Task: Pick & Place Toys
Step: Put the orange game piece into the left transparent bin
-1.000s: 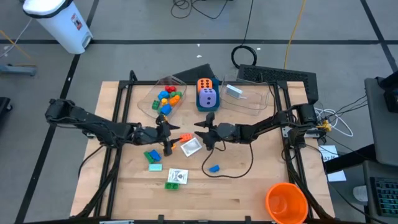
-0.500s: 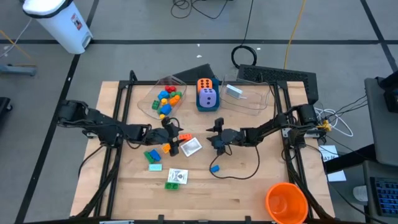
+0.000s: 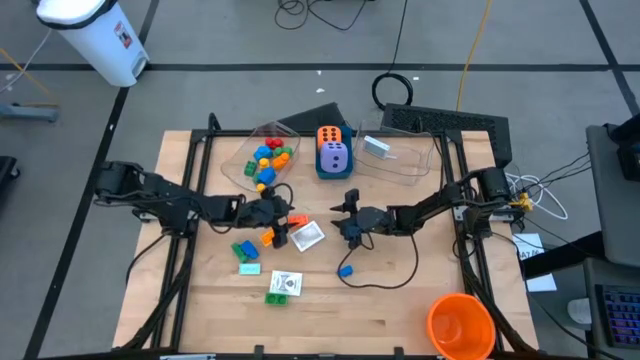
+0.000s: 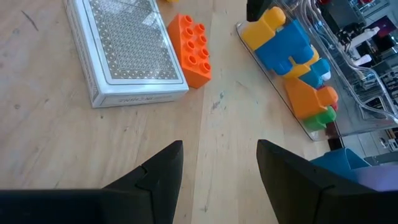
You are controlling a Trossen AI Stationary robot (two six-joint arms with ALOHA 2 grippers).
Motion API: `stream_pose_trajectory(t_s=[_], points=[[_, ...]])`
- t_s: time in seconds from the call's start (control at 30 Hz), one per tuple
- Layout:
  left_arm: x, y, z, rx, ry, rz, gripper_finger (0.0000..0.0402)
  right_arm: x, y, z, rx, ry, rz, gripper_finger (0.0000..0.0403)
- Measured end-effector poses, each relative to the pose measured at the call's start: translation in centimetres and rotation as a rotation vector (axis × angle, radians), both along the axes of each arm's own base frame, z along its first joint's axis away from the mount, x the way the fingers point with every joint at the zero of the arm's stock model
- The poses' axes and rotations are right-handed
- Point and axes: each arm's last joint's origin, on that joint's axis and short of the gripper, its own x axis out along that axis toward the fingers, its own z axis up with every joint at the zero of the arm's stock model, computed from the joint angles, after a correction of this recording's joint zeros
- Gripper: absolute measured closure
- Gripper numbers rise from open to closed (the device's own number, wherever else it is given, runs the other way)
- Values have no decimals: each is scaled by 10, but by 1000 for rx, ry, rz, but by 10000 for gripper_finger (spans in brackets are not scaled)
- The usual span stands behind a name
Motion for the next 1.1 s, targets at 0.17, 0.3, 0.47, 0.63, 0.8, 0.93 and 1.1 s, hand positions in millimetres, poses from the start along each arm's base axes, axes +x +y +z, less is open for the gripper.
stream_pose_trajectory(t_s=[0.17,0.3,0.47,0.63,0.8,0.93,1.1], points=[[0,-2,0,0,-1,-9,156,0,0,0,-3,1,1,206],[2,-2,-7,1,23,-9,156,0,-1,0,-2,1,-1,206],[8,-2,-18,14,21,-19,156,0,-2,0,-1,-1,-7,206],[12,-2,-20,24,55,-21,156,0,-3,0,0,0,-8,206],[19,-3,-26,29,129,-23,156,0,-3,0,0,0,-8,206],[27,-2,-32,24,176,-13,156,0,-3,0,-1,1,-10,206],[33,3,-31,8,185,-8,156,0,-3,0,-1,4,-10,206]])
